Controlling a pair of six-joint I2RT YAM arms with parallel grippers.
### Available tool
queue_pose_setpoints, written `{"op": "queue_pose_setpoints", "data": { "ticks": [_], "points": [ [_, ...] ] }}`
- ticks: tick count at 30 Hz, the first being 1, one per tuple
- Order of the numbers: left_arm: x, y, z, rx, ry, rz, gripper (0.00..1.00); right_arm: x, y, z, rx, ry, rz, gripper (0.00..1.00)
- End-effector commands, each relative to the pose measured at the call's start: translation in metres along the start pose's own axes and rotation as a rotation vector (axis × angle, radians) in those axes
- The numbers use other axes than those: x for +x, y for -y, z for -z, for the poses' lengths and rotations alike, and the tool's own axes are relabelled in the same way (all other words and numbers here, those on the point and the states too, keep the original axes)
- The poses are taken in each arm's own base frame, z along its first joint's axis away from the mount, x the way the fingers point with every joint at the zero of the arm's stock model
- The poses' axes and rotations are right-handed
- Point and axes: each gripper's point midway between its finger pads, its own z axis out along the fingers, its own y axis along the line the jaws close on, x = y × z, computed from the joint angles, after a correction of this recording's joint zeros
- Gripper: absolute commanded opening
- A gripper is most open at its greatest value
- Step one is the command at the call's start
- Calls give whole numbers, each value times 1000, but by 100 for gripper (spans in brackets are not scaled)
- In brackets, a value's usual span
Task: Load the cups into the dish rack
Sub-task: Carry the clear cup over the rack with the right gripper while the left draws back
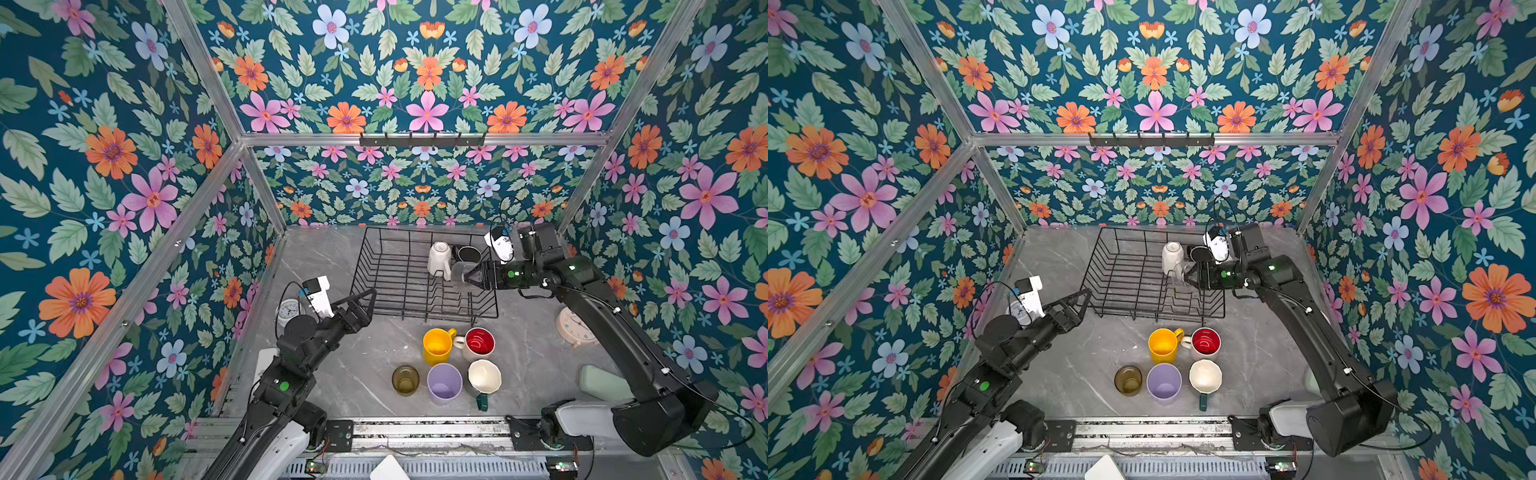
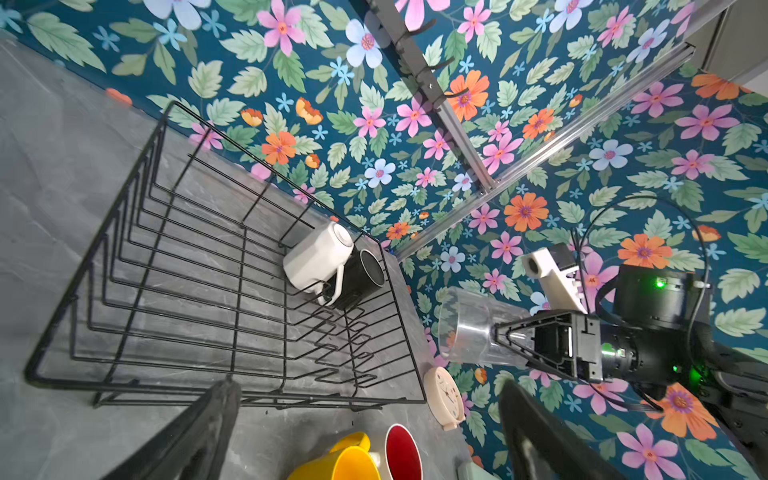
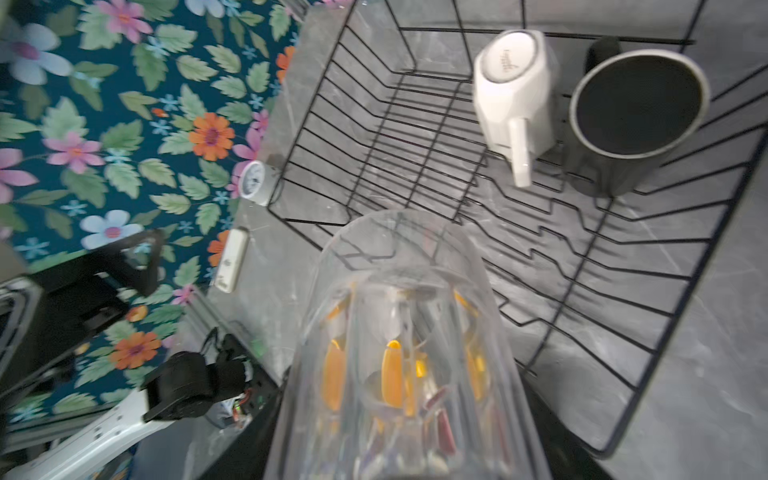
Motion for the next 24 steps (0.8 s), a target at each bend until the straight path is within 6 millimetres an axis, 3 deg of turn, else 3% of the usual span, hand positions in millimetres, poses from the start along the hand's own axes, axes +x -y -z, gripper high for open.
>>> {"op": "queue_pose_setpoints", "data": {
  "ticks": [1, 9, 23, 24],
  "points": [
    [-6, -16, 10, -92, 42, -38, 100, 1, 30, -2, 168, -19, 31, 0],
    [-20, -21, 38, -141, 118, -72, 100, -7, 56, -14, 341, -62, 64, 0],
    [-23, -26, 58, -182, 128, -81, 100, -8, 70, -58, 458, -163, 128, 0],
    [-23, -26, 59, -181, 132, -79, 100, -4, 76, -69, 466, -194, 126, 0]
  ]
}}
